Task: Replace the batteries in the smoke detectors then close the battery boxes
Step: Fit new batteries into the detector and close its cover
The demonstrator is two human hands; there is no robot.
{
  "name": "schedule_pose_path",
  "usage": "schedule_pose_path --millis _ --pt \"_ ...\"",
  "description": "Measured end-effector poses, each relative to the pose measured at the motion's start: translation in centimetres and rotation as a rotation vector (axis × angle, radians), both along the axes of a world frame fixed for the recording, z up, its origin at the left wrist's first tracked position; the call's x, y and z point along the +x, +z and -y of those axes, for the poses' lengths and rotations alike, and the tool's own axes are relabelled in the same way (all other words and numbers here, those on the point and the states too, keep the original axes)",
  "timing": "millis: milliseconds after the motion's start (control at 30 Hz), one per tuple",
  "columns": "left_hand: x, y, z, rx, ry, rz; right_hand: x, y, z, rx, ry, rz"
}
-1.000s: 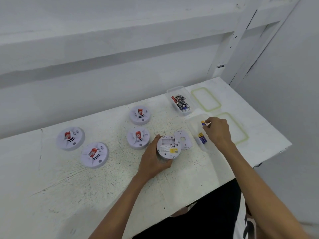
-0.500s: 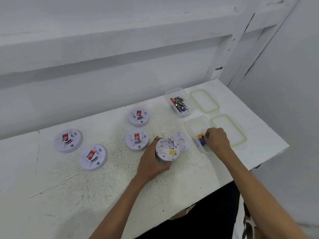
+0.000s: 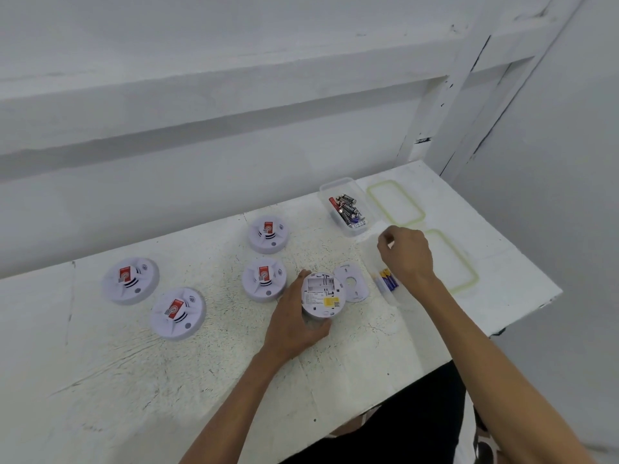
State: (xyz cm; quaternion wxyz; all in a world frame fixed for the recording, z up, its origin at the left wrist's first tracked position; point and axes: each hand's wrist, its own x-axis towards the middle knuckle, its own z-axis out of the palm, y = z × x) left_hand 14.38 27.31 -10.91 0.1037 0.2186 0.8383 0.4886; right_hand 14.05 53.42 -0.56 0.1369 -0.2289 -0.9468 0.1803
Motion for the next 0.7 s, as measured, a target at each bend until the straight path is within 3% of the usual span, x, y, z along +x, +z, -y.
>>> schedule_pose_path --millis 167,333,700 --pt "-0.4 -0.9 0.0 -0.003 0.007 0.056 -4.4 -0.3 -0.2 -0.042 0.167 -0.024" --pt "-0.3 -1.2 -0.2 0.035 0.032 0.047 -8.4 -2.1 -0.3 0.015 0.217 0.132" --pt "-0.3 -0.2 -0.2 0.059 0.034 -0.016 -13.0 -2.8 0.0 0.076 0.239 0.262"
